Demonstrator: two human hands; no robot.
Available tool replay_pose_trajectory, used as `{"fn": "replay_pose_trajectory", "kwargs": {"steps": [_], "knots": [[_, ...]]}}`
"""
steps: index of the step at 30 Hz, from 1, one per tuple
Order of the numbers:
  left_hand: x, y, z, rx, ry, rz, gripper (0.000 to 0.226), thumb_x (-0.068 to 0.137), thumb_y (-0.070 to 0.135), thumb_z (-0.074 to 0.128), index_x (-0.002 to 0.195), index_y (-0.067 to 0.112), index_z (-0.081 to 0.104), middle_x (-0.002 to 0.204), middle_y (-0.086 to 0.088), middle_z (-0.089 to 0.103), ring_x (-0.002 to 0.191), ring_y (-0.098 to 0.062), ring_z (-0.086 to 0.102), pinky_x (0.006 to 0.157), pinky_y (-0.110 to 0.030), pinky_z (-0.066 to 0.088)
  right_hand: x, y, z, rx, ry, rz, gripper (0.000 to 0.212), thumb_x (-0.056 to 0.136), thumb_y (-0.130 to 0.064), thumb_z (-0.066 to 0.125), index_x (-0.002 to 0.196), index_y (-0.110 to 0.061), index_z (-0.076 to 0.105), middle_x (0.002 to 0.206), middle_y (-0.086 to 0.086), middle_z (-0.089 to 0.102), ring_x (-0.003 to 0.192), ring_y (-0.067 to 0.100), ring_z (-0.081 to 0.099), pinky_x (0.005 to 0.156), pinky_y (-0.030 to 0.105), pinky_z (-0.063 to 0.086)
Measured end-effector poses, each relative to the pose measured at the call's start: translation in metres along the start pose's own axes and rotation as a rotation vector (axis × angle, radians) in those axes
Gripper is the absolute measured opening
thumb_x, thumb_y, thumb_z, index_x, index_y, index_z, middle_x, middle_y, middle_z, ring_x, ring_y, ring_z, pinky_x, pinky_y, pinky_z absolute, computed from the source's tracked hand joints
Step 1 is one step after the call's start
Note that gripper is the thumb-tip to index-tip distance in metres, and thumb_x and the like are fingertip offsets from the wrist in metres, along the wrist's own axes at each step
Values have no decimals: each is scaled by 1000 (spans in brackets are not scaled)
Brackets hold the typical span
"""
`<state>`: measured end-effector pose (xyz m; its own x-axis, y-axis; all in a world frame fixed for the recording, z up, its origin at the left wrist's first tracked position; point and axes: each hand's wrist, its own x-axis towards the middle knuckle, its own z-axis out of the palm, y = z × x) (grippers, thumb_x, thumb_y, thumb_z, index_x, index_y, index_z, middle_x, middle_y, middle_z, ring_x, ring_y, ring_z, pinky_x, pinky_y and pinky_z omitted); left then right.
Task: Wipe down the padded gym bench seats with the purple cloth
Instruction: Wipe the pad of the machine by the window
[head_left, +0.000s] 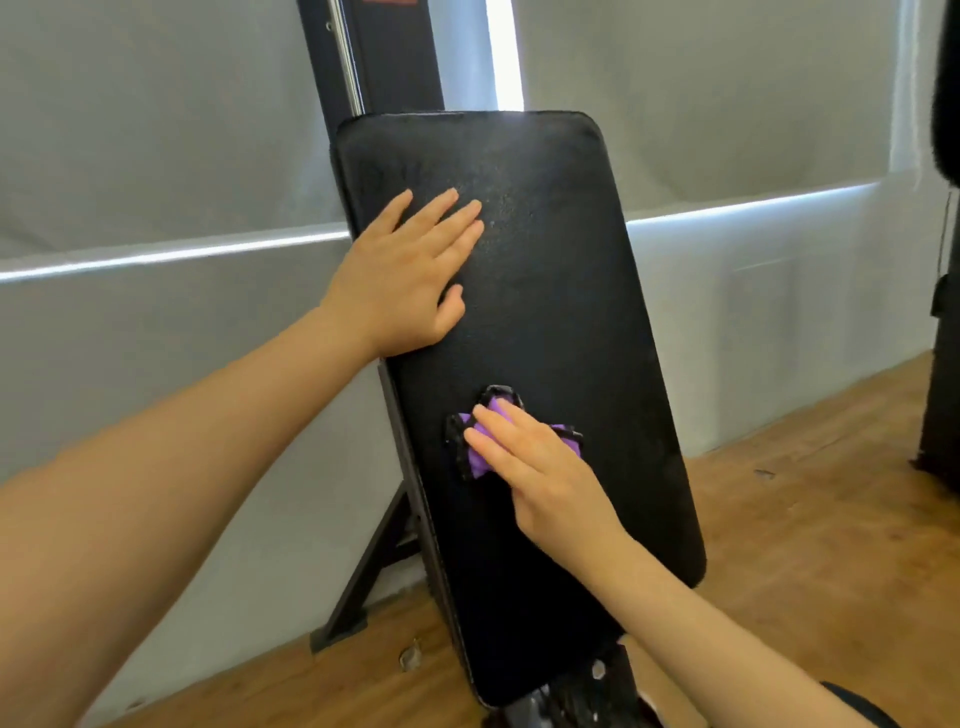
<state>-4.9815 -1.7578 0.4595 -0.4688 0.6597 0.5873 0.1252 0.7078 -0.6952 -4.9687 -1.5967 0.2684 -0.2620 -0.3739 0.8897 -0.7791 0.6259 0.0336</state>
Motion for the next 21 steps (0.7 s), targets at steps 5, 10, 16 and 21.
{"fn": "replay_pose_trajectory", "kwargs": {"steps": [5, 10, 16, 21], "knots": [[0, 2, -4, -9, -2, -27, 62, 85, 33, 33, 135, 2, 51, 143, -14, 47, 134, -32, 42, 109, -52, 28, -12, 79, -26, -91, 235, 349, 38, 87, 1, 42, 121, 0, 60, 128, 15, 56, 124, 27, 48, 109, 22, 27], [-1, 3, 0, 0, 24, -31, 61, 84, 33, 33, 134, 3, 52, 143, -13, 48, 133, -31, 43, 109, -52, 28, 7, 101, -37, 3, 373, 494, 43, 81, 16, 50, 121, 3, 59, 130, 19, 54, 127, 28, 42, 109, 27, 26], [0, 1, 1, -23, 55, -33, 60, 84, 32, 35, 134, 5, 54, 142, -11, 49, 133, -30, 44, 109, -51, 29, 12, 106, -28, 98, 371, 539, 47, 84, 17, 51, 128, 2, 52, 135, 11, 49, 130, 23, 39, 107, 9, 17], [0, 3, 2, -32, 83, -32, 59, 84, 32, 35, 132, 4, 55, 141, -11, 51, 132, -30, 45, 109, -50, 29, -42, 89, -26, 43, 324, 610, 47, 82, 18, 54, 126, 2, 55, 132, 4, 48, 127, 24, 42, 107, 4, 17]]}}
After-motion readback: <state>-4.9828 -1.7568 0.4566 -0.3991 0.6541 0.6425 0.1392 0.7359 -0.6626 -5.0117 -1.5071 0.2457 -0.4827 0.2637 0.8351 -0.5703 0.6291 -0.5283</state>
